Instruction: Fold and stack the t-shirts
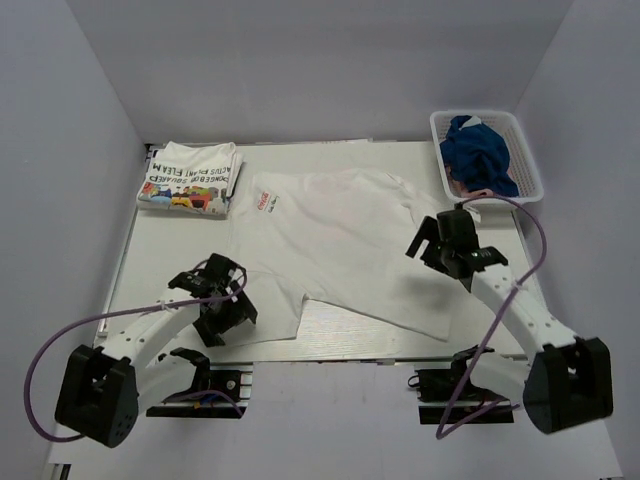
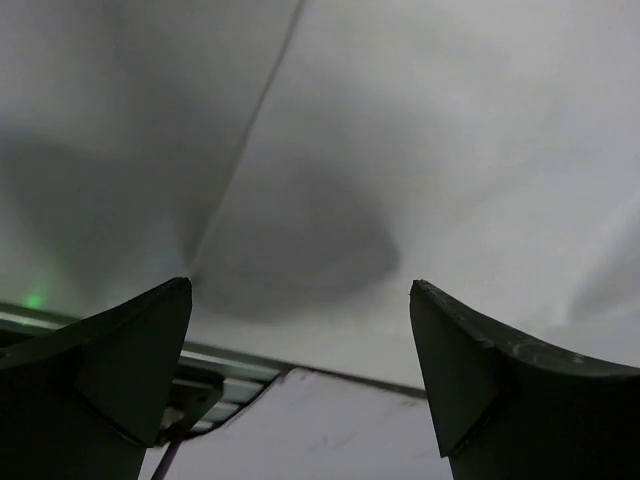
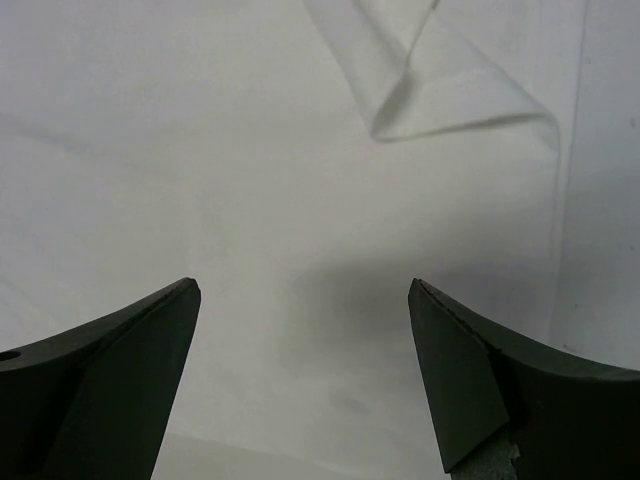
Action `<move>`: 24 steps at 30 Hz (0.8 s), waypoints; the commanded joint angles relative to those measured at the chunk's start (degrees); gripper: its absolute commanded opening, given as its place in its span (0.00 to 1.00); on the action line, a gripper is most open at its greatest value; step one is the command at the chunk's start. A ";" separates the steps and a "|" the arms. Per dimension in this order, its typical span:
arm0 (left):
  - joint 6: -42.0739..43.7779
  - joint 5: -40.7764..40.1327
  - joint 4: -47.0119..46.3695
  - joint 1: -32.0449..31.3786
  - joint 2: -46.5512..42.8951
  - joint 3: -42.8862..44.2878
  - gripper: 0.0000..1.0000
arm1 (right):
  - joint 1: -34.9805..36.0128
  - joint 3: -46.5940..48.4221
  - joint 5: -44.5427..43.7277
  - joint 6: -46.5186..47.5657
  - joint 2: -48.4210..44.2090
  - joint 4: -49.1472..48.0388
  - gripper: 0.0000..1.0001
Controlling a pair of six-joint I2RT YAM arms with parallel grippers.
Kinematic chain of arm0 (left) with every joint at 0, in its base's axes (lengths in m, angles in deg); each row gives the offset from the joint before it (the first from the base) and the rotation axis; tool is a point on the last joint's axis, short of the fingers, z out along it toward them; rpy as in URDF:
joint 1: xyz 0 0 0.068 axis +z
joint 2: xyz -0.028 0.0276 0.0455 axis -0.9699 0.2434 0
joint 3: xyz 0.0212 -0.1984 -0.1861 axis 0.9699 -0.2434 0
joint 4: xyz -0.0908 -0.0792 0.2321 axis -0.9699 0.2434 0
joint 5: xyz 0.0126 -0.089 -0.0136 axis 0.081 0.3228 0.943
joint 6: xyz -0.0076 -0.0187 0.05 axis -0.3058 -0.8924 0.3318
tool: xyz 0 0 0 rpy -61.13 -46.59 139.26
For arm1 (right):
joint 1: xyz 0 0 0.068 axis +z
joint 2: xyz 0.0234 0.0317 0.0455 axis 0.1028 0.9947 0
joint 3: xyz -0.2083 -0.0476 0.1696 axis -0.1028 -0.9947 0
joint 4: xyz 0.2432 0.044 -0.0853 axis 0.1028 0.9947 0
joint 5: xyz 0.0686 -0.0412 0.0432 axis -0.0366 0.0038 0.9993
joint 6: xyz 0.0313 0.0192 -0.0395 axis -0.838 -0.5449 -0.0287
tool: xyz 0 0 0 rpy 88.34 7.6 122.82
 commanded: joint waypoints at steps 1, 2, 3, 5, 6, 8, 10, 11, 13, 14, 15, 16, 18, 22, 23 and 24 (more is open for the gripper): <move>-0.70 6.77 2.05 -1.63 2.96 -2.13 1.00 | -0.25 -3.64 1.48 -3.58 -7.54 5.17 0.90; -1.48 6.07 3.11 -1.64 3.85 -1.52 1.00 | -0.34 -4.35 1.57 -3.76 -9.92 5.96 0.90; -1.49 5.28 3.81 -2.42 4.47 -0.91 0.98 | -0.34 -4.27 1.74 -3.76 -11.68 8.67 0.90; -4.80 3.17 7.24 -3.04 5.70 -0.38 0.95 | -0.34 -4.35 1.48 -3.41 -13.10 11.05 0.90; -4.83 3.16 7.25 -3.74 6.58 -0.37 0.94 | -0.34 -4.27 1.39 -3.32 -13.37 12.55 0.90; -7.27 1.14 6.20 -4.45 7.90 -0.89 0.86 | -0.34 -5.05 2.18 -2.18 -13.63 13.00 0.90; -7.29 0.53 3.31 -4.45 10.88 -1.78 0.79 | -0.43 -5.84 2.62 -1.74 -13.81 12.83 0.90; -7.29 0.52 0.33 -4.97 12.11 -2.47 0.67 | -0.25 -6.20 3.67 -1.74 -14.16 13.00 0.90; -7.81 -1.05 -0.66 -4.98 15.63 -1.18 0.59 | -0.25 -6.37 4.81 -1.48 -13.81 16.32 0.90; -7.81 -1.75 -0.66 -4.98 16.51 0.32 0.56 | -0.25 -6.72 6.47 -1.47 -13.72 17.39 0.90; -7.81 -3.24 -0.66 -4.98 17.21 1.11 0.46 | -0.17 -7.25 7.19 -1.65 -13.55 19.31 0.90; -7.81 -3.78 -1.45 -4.98 17.92 1.73 0.39 | -0.34 -7.60 8.67 -1.74 -13.54 20.98 0.90; -7.21 -3.78 -2.16 -4.98 18.44 2.88 0.03 | -0.25 -8.92 9.91 -3.14 -14.59 23.53 0.90; -4.48 -4.31 -4.88 -4.98 16.09 4.90 0.00 | 0.01 -11.82 12.37 -2.54 -15.57 24.96 0.90; -3.95 -5.79 -5.67 -4.98 14.51 4.90 0.00 | 0.10 -11.65 12.38 -2.62 -15.48 24.87 0.90; -3.95 -5.80 -6.37 -4.98 10.75 4.29 0.00 | 0.19 -11.73 11.59 -3.23 -14.35 24.78 0.90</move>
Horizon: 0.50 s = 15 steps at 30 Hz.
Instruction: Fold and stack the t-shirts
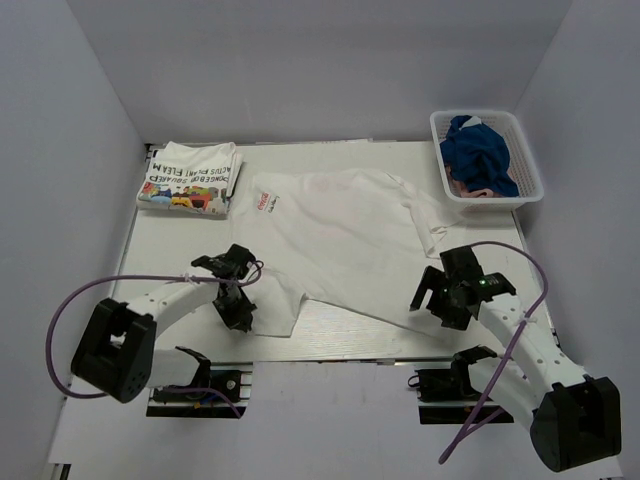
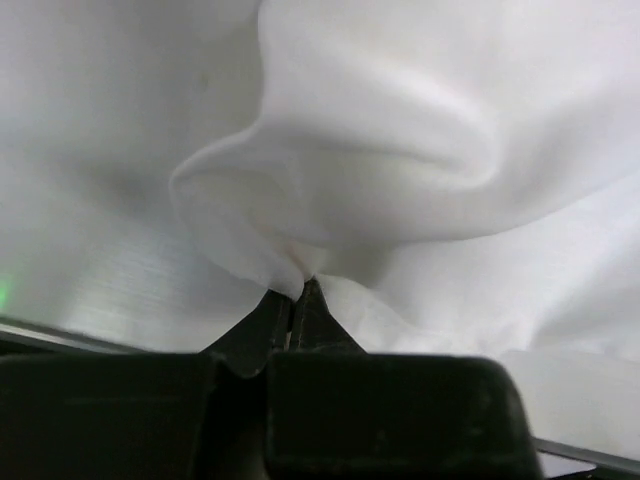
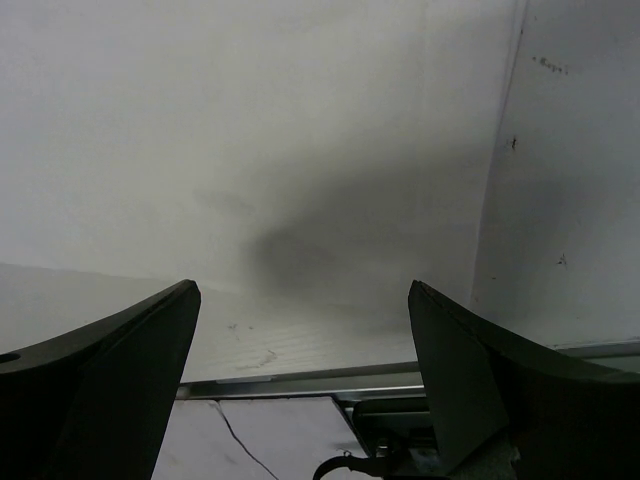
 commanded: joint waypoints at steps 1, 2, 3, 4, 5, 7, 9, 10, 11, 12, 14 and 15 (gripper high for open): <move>2.99 -8.51 -7.01 0.07 -7.31 -0.30 0.00 | 0.17 0.04 0.84 -0.72 0.98 2.18 0.90; 3.53 -8.52 -7.01 0.07 -9.24 -0.30 0.00 | 0.34 0.39 0.48 -1.07 2.03 2.18 0.90; 4.41 -9.04 -7.01 0.07 -12.92 -0.30 0.00 | 0.25 0.14 0.48 -1.94 3.18 2.27 0.90; 4.42 -9.05 -7.01 0.07 -14.52 -0.30 0.00 | 0.34 -0.21 0.65 -2.21 3.71 1.75 0.90; 4.42 -9.74 -7.01 0.07 -15.84 0.22 0.00 | 0.34 -0.57 1.52 -2.39 4.58 0.78 0.90; 5.03 -9.75 -8.50 0.07 -17.69 0.75 0.00 | 0.43 -1.97 2.15 -3.18 6.16 -0.63 0.90; 5.74 -9.75 -9.03 0.07 -18.31 1.27 0.00 | 0.60 -2.67 2.15 -3.53 7.22 -2.21 0.90; 6.61 -9.75 -9.03 0.07 -18.31 1.28 0.00 | 0.60 -2.50 1.45 -3.44 9.32 -2.39 0.90; 6.62 -9.75 -9.03 0.07 -18.31 1.80 0.00 | 0.52 -2.33 0.92 -3.18 10.12 -2.56 0.90; 6.62 -10.27 -9.64 0.07 -18.31 1.81 0.00 | 0.52 -1.89 0.31 -3.18 10.65 -2.48 0.90; 7.14 -10.28 -10.43 0.07 -18.31 2.41 0.00 | 0.60 -1.71 -0.58 -2.83 13.11 -2.74 0.90; 7.14 -10.28 -10.44 0.07 -18.31 2.42 0.00 | 0.78 -1.62 -0.66 -2.65 13.90 -3.18 0.90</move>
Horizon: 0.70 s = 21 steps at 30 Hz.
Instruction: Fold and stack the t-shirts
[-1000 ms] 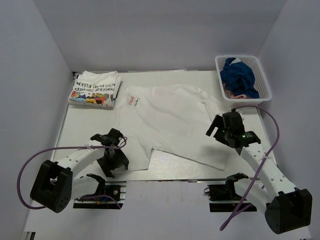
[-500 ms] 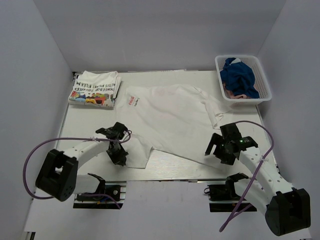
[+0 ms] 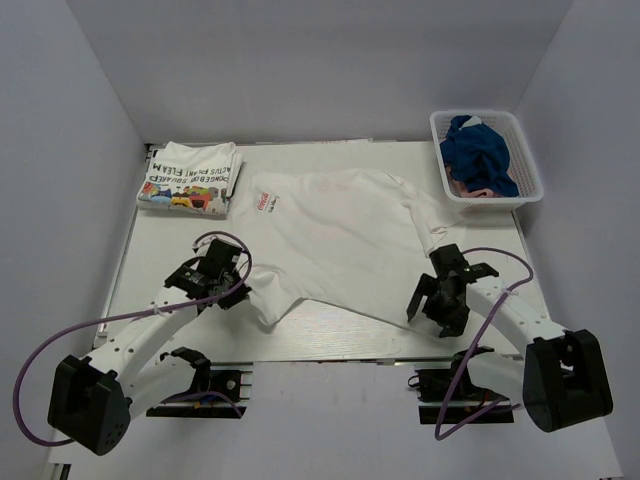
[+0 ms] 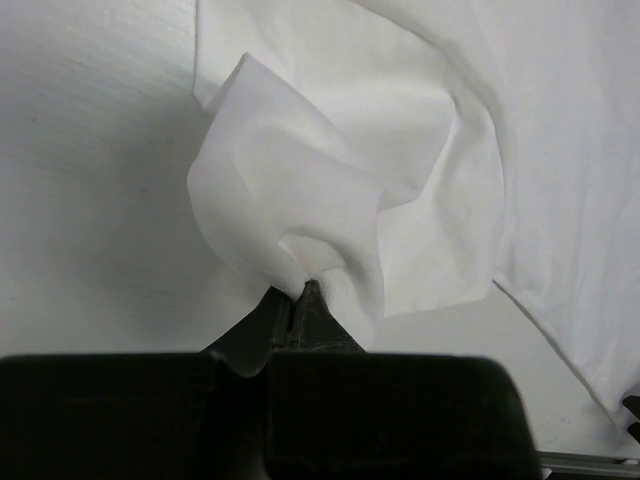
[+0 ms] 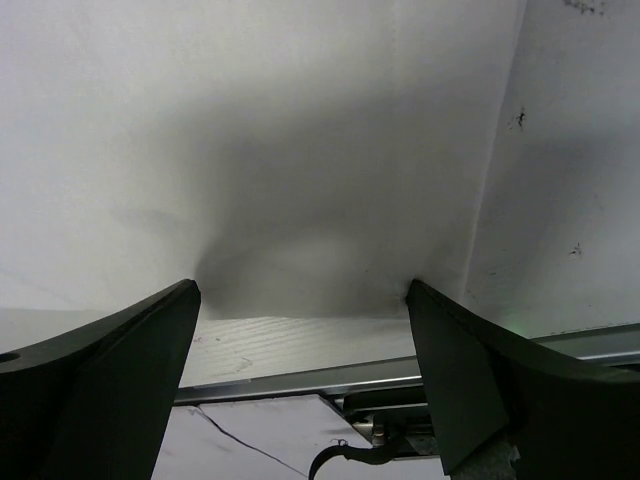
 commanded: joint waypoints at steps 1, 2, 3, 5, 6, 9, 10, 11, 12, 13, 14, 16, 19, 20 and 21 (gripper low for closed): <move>1.98 -1.60 -2.72 0.03 -0.50 3.20 0.00 | 0.41 -0.68 -1.30 -0.44 2.87 -2.70 0.90; 1.99 -1.60 -3.34 0.03 0.02 3.21 0.00 | 0.50 -1.29 -1.21 -0.44 3.83 -3.49 0.90; 1.99 -1.60 -3.34 0.03 0.03 3.91 0.00 | 0.41 -1.56 -1.21 -0.36 3.93 -4.63 0.88; 2.51 -2.13 -3.34 0.03 0.64 4.52 0.00 | 0.84 -2.09 -1.29 -0.44 4.63 -6.22 0.74; 2.52 -2.13 -3.34 0.03 1.16 5.23 0.00 | 0.85 -2.00 -1.04 -0.27 5.24 -6.57 0.63; 2.52 -2.65 -3.34 0.03 1.17 5.23 0.00 | 1.37 -1.74 -1.91 0.25 5.68 -9.29 0.24; 3.04 -2.65 -3.34 0.03 1.17 5.75 0.00 | 1.46 -1.57 -1.74 0.61 5.95 -10.51 0.18; 3.04 -3.26 -3.34 0.03 0.65 5.76 0.00 | 1.64 -1.39 -1.91 0.70 6.04 -11.48 0.11; 3.57 -3.79 -3.34 0.03 0.64 6.80 0.00 | 1.64 -0.34 -1.65 1.74 5.95 -12.62 0.00; 3.57 -3.80 -3.34 0.03 0.12 7.42 0.00 | 1.81 0.36 -2.17 2.10 5.25 -12.64 0.00; 4.44 -3.80 -3.34 0.03 0.12 8.13 0.00 | 1.99 1.24 -2.61 2.80 4.72 -12.37 0.00; 5.85 -5.28 -3.87 0.03 -0.50 10.93 0.00 | 2.17 5.98 -5.93 5.60 1.75 -11.67 0.00; 8.30 -8.80 -5.01 0.03 -1.82 16.99 0.00 | 2.25 13.97 -9.90 8.33 -3.17 -10.27 0.00; 9.19 -9.68 -5.01 0.03 -2.43 21.10 0.00 | 2.34 17.21 -10.52 8.95 -4.06 -10.09 0.00; 10.07 -11.25 -5.54 0.03 -2.96 23.23 0.00 | 2.34 20.46 -11.57 9.39 -6.16 -9.91 0.00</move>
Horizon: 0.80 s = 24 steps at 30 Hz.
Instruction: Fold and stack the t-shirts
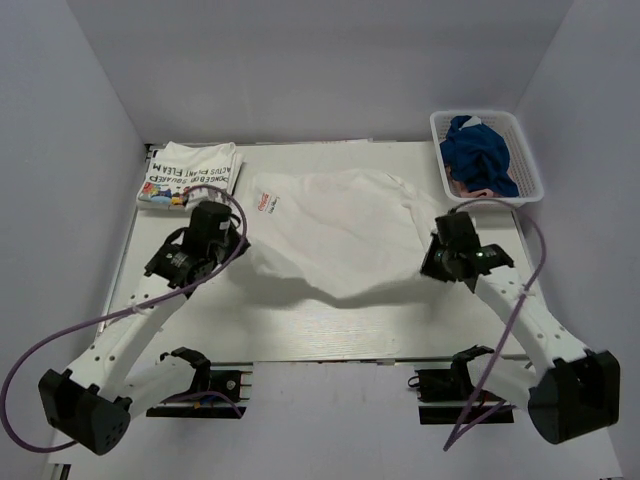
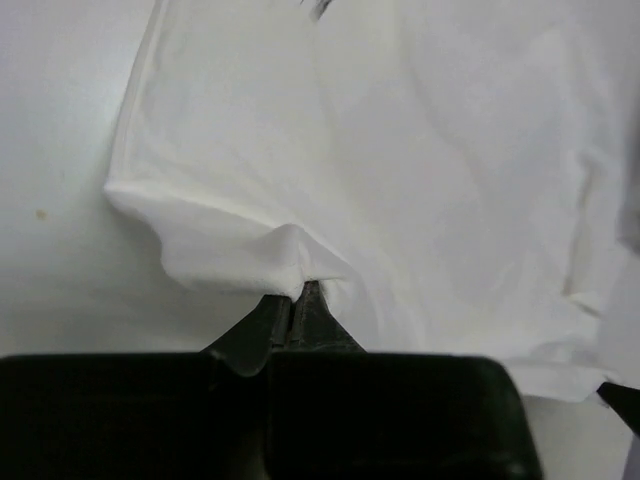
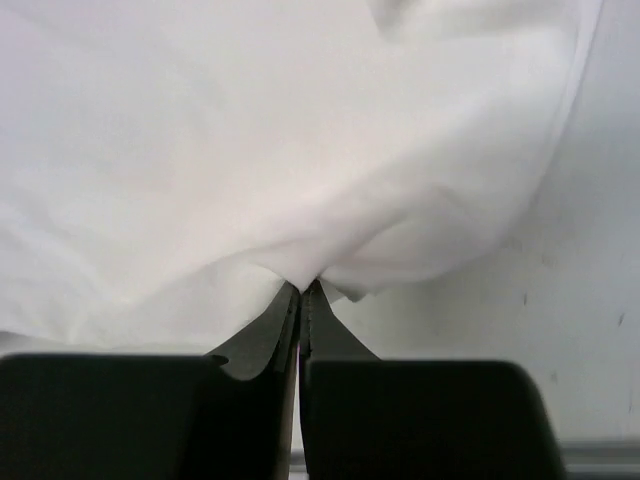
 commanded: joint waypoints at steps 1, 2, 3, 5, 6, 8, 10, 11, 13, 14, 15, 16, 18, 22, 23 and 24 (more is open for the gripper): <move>5.98 -6.17 -4.01 0.03 -3.38 9.51 0.00 | 0.27 11.74 -5.39 3.97 -7.41 -4.16 0.00; 7.13 -7.66 -4.80 0.03 -3.99 13.45 0.00 | 0.35 13.25 -5.48 4.51 -9.18 -4.60 0.00; 8.10 -8.19 -5.94 0.03 -4.77 15.40 0.00 | 0.35 14.74 -5.57 4.86 -9.98 -4.43 0.00; 11.09 -8.20 -7.87 0.03 -5.83 20.68 0.00 | 0.35 20.89 -6.54 5.04 -12.35 -3.99 0.00; 11.79 -8.81 -10.15 0.03 -6.53 22.18 0.00 | 0.27 22.56 -7.24 4.86 -12.79 -3.03 0.00; 14.07 -8.21 -12.88 0.03 -8.64 25.43 0.00 | 0.18 29.50 -7.51 6.34 -13.24 -2.32 0.00; 15.57 -7.15 -14.99 0.03 -9.26 29.72 0.00 | 0.18 39.05 -6.81 7.76 -12.37 0.31 0.00; 17.41 -6.36 -15.00 0.03 -9.27 31.92 0.00 | 0.18 41.19 -6.37 9.94 -11.14 1.28 0.00; 19.35 -3.55 -15.00 0.55 -9.27 38.84 0.00 | 0.09 49.01 -2.88 11.71 -9.64 4.18 0.00; 21.10 -2.93 -15.00 1.08 -8.57 41.41 0.00 | 0.00 55.04 -1.37 13.63 -9.29 4.36 0.00; 21.99 -1.62 -14.22 1.08 -7.43 44.22 0.00 | 0.09 57.01 1.78 14.17 -8.59 4.54 0.00; 23.13 -0.56 -14.21 1.08 -6.64 50.08 0.00 | 0.00 58.86 2.85 15.14 -8.58 5.06 0.00; 24.98 1.20 -12.11 1.08 -4.79 56.52 0.00 | 0.09 65.46 3.92 14.89 -9.02 4.89 0.00; 28.24 4.36 -9.99 1.08 0.13 74.78 0.00 | 0.00 72.13 4.53 15.50 -11.13 1.99 0.00; 28.84 5.07 -9.99 1.08 1.79 77.27 0.00 | 0.00 74.59 3.93 15.58 -10.52 2.60 0.00; 28.85 5.86 -9.99 1.08 2.51 81.39 0.00 | 0.00 75.74 4.27 15.85 -10.95 3.04 0.00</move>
